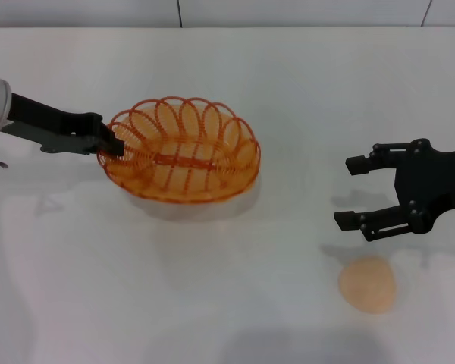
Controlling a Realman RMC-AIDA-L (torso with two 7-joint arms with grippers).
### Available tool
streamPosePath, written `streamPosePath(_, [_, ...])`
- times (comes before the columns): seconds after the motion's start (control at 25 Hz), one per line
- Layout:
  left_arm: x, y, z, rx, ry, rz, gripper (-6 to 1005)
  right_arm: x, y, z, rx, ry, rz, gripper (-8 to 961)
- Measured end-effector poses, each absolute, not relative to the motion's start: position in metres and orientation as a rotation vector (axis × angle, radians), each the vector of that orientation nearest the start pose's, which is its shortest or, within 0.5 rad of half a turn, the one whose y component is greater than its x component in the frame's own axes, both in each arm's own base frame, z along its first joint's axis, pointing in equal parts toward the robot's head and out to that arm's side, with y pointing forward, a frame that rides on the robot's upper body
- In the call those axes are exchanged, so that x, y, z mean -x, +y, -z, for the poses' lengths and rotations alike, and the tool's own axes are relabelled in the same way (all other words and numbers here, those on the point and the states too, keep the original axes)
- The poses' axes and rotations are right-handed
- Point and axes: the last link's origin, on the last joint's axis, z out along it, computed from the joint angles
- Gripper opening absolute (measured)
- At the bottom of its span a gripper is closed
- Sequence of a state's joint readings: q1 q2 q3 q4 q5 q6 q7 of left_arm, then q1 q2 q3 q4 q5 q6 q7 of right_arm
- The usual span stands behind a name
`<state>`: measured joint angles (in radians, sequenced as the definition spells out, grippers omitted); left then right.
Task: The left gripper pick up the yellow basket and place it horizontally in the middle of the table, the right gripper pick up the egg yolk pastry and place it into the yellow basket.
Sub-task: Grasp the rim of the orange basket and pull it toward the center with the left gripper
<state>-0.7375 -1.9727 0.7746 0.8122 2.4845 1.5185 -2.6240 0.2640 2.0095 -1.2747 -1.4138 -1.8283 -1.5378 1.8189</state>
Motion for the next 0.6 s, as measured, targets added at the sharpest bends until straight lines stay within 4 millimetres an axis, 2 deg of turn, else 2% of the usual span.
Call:
streamPosePath(0.24, [0.252, 0.392, -0.043, 2.193, -1.836, 0.090, 82, -0.190, 0.300, -0.036, 2.903, 0.334, -0.381, 857])
streamPosePath(0.6, [0.245, 0.399, -0.024, 2.194, -1.863, 0.116, 82, -0.184, 0.301, -0.037, 2.904, 0.316, -0.417, 857])
